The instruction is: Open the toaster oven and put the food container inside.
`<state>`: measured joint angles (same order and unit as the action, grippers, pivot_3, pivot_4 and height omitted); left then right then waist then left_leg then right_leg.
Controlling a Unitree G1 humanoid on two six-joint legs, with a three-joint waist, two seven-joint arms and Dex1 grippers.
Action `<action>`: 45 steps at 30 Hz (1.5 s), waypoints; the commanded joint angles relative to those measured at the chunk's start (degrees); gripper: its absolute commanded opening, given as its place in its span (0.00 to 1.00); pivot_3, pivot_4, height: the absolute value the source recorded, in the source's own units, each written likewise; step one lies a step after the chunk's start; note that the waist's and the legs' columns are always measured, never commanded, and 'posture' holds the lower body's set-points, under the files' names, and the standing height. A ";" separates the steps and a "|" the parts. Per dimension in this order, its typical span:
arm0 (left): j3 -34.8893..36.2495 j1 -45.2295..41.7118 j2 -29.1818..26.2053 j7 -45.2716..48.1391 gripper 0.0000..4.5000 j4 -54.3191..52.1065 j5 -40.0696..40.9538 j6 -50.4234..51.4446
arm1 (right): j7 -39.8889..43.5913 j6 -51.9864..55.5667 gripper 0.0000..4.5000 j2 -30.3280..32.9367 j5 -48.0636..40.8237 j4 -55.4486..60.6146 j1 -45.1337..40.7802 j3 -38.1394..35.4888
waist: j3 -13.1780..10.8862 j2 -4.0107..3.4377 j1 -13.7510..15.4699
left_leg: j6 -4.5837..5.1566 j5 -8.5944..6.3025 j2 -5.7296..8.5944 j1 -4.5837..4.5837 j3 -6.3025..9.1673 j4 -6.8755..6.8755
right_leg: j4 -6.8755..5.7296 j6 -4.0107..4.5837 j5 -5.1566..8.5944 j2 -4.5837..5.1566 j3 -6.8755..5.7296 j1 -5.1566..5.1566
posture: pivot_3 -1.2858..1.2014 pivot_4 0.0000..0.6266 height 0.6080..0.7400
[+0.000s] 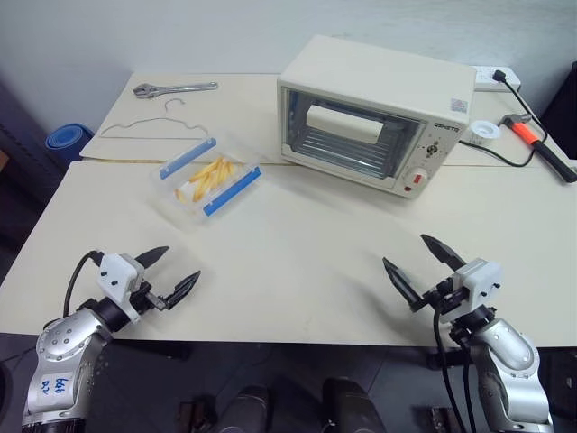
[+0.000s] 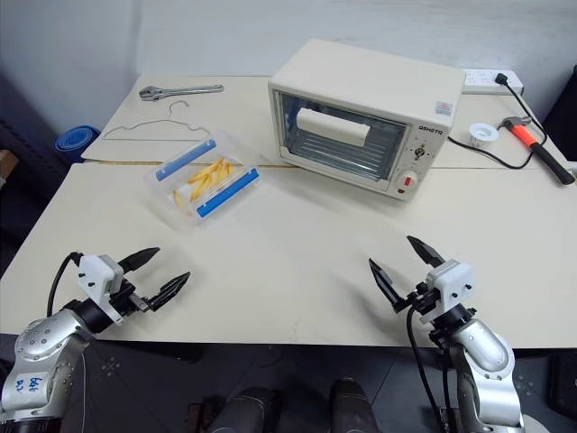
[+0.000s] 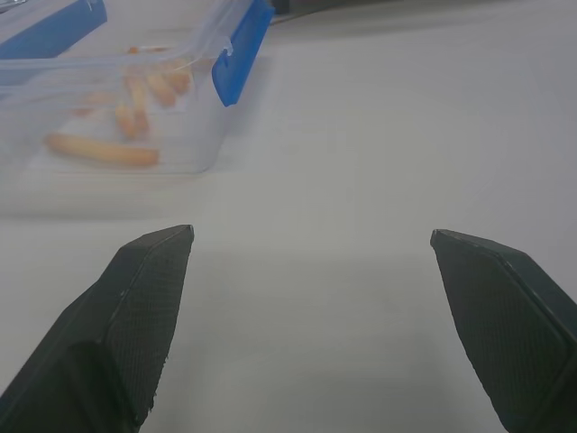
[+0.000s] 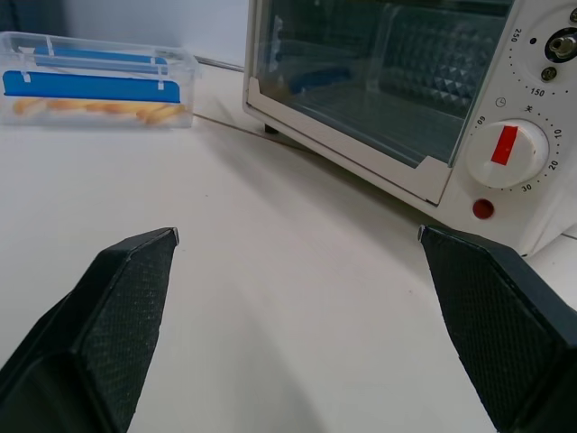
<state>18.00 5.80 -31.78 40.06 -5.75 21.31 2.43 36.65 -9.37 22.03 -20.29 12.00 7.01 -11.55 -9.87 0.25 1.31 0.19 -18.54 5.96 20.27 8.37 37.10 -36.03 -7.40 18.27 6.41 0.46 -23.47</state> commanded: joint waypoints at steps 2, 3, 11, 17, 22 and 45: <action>1.42 0.77 -0.44 1.61 1.00 -2.59 4.04 2.60 | -0.26 0.75 0.99 0.78 -0.67 2.91 -0.20 -0.27 | 0.00 0.00 -0.01 | 0.00 0.00 0.00 0.00 0.00 0.00 | 0.00 0.00 0.00 0.00 0.00 0.00 | 0.52 0.24 1.00; 1.81 0.84 -0.74 2.66 1.00 -3.46 6.31 4.35 | -0.09 1.09 0.99 0.97 -0.84 3.27 -0.08 -0.36 | 0.00 0.00 -0.05 | 0.00 0.00 0.00 0.00 0.00 0.00 | 0.00 0.00 0.00 0.00 0.01 0.00 | 0.52 0.24 1.00; 5.92 -7.84 -9.75 11.73 1.00 -7.79 26.04 21.53 | -1.53 11.63 0.99 5.51 -9.64 13.27 -1.57 -3.27 | -0.03 -0.05 0.00 | -0.06 0.02 -0.05 0.05 0.15 0.05 | -0.01 0.08 0.02 0.01 0.09 0.02 | 0.52 0.24 1.00; 1.75 -22.58 -8.72 11.70 1.00 -3.64 25.29 22.26 | -6.75 22.91 0.99 5.47 -11.57 10.29 -18.83 0.42 | -0.03 -0.05 -0.48 | -0.07 0.03 -0.03 0.04 0.11 0.02 | -0.05 0.09 0.00 -0.02 -0.03 -0.05 | 0.52 0.24 1.00; -0.79 -27.19 -7.19 12.99 1.00 -1.21 24.57 22.90 | -7.07 25.22 0.99 3.82 -10.09 3.06 -28.11 2.38 | -0.03 -0.04 -1.38 | -0.08 -0.02 -0.08 0.08 0.17 -0.05 | -0.06 0.09 0.00 -0.03 -0.09 -0.12 | 0.52 0.24 1.00; -2.12 -25.42 -1.13 8.66 1.00 -3.63 20.32 18.10 | -5.10 19.36 0.99 -4.53 -0.56 -22.63 -49.84 7.05 | -0.03 -0.05 -2.95 | -0.04 -0.04 0.01 0.16 0.10 0.10 | -0.38 0.06 -0.01 -0.02 -0.06 -0.37 | 0.52 0.24 1.00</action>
<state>14.79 -19.64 -32.88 49.05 -7.99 42.03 21.78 30.77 12.08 17.92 -21.00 -11.28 -41.31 -4.53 -9.90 0.20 -1.64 0.14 -18.58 5.98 20.43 8.46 37.20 -36.42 -7.35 18.26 6.39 0.41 -23.85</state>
